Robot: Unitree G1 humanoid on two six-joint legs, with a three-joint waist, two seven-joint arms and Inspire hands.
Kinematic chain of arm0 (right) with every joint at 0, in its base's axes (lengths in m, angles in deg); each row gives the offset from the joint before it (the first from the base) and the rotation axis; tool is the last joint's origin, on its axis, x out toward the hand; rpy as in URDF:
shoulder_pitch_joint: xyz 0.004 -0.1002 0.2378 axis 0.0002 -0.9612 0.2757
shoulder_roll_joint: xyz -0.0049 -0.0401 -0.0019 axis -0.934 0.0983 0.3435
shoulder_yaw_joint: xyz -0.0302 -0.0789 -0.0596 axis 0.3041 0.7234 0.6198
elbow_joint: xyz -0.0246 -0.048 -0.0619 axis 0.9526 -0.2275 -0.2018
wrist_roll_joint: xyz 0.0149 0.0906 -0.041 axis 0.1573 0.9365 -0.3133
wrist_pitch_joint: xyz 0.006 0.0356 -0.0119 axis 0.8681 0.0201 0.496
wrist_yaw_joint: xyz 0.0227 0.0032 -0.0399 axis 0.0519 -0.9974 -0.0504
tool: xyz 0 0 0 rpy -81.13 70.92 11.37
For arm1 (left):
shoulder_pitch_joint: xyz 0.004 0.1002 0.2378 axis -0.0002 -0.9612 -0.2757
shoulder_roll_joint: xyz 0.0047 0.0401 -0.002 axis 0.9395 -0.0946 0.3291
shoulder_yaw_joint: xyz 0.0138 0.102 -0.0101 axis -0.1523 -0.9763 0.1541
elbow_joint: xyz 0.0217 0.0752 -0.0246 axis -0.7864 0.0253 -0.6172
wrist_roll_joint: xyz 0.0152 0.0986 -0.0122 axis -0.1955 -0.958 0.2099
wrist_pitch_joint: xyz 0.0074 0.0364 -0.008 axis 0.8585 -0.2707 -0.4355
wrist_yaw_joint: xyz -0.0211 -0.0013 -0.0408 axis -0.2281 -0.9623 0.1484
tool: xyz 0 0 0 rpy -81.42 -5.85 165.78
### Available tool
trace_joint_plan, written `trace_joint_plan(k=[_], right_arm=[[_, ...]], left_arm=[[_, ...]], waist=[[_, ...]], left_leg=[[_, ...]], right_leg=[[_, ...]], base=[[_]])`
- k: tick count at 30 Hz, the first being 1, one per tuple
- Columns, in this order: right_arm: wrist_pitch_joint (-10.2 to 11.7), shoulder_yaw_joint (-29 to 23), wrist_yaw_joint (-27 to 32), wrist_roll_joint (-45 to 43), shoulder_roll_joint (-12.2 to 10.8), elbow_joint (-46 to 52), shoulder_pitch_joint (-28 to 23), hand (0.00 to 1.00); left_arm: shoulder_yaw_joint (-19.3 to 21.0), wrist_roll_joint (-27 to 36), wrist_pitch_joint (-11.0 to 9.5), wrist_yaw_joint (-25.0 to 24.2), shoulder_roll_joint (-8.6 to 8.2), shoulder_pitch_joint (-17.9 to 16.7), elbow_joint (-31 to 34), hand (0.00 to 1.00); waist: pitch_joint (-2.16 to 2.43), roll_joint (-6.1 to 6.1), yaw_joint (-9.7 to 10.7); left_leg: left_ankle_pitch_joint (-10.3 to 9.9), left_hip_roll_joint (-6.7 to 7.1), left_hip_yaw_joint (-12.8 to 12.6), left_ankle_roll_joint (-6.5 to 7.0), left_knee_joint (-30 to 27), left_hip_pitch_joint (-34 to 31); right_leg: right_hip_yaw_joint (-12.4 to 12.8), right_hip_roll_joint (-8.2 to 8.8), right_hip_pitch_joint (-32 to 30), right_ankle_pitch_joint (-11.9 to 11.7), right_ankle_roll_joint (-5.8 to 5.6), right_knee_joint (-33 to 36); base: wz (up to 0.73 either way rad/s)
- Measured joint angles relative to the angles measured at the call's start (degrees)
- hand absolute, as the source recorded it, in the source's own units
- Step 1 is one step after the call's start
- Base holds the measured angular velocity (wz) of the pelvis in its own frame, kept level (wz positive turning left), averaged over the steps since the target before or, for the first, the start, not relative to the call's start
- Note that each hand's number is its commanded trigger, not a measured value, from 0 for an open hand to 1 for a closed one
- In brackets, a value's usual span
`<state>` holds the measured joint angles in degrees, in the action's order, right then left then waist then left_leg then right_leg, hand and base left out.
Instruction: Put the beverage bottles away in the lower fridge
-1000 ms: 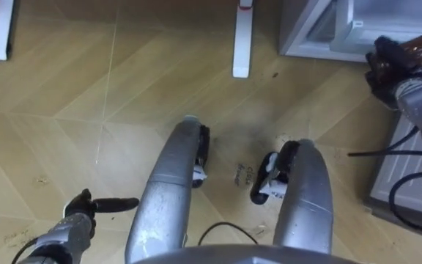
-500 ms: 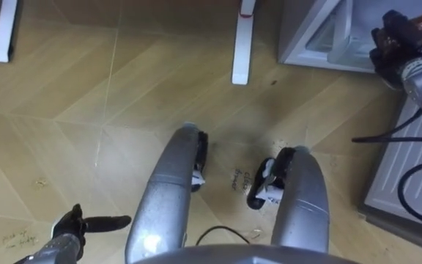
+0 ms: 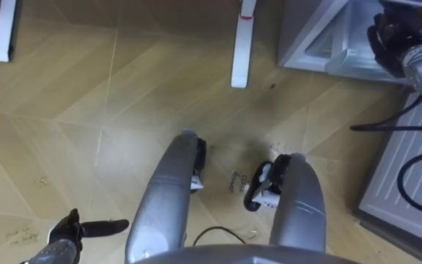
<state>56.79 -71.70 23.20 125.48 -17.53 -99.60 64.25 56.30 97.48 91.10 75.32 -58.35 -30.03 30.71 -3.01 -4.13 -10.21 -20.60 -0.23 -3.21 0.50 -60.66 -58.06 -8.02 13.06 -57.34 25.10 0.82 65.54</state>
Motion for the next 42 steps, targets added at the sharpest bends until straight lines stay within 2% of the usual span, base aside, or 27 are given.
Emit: trace_joint_plan(k=[12,19,28,34,36,40,42], right_arm=[[0.15,0.7,-1.37,-3.46,0.02,0.23,-0.13,0.0],[0.16,0.7,-2.15,-5.22,0.04,0.22,-0.36,0.0],[0.26,1.22,-6.99,-8.58,1.33,0.18,-2.17,0.0],[0.27,2.88,-9.48,-15.49,1.87,-0.89,-3.87,0.0],[0.25,2.87,-10.01,-17.39,1.88,-1.42,-4.14,0.0],[0.23,2.78,-10.52,-18.59,2.04,-1.76,-5.45,0.0],[0.66,2.71,-11.39,-19.33,2.31,-1.76,-7.13,0.0]], left_arm=[[-0.35,-0.03,0.77,-1.21,0.01,-0.47,0.04,0.0],[-0.26,-0.17,0.87,-1.27,0.2,-0.82,0.19,0.0],[-0.26,-0.17,0.74,-3.72,0.18,-0.81,-0.07,0.0],[-0.23,-0.12,0.72,-4.12,0.12,-0.87,-0.21,0.0],[-0.22,-0.39,0.77,-4.15,0.12,-0.9,-0.22,0.0],[-0.18,-0.49,0.71,-4.92,0.04,-0.89,-0.52,0.0],[0.58,-1.57,0.49,-4.97,0.03,-0.88,-1.29,0.0]], waist=[[0.0,0.05,0.12],[-0.01,0.09,0.37],[-0.01,0.1,0.31],[-0.02,0.16,0.4],[-0.05,0.32,0.47],[-0.05,0.49,0.9],[-0.03,0.65,1.37]], left_leg=[[-0.09,-0.08,0.07,-0.26,1.09,1.91],[-0.09,-0.02,0.26,-0.22,1.15,2.1],[-0.15,-0.29,0.08,-0.2,1.41,3.48],[-0.34,-0.37,0.01,-0.45,2.68,7.87],[-0.38,-1.1,-0.02,-0.8,3.62,9.38],[-0.01,-1.16,0.05,-0.82,5.63,12.19],[0.23,-1.27,-0.02,-0.87,7.66,14.87]], right_leg=[[-0.2,-0.16,1.94,0.49,0.02,-0.76],[-0.49,-0.15,2.5,0.49,-0.6,-1.26],[-0.31,-0.53,3.73,0.28,-0.32,-1.61],[-0.52,-0.53,7.99,0.9,-0.57,-2.44],[-0.97,-1.21,9.65,0.53,-0.62,-3.95],[-1.6,-1.29,12.54,0.01,-0.52,-6.08],[-1.5,-1.93,15.15,-0.49,-0.83,-8.31]], base=[[0.01],[0.0],[0.0],[0.0],[-0.1],[-0.02],[-0.07]])
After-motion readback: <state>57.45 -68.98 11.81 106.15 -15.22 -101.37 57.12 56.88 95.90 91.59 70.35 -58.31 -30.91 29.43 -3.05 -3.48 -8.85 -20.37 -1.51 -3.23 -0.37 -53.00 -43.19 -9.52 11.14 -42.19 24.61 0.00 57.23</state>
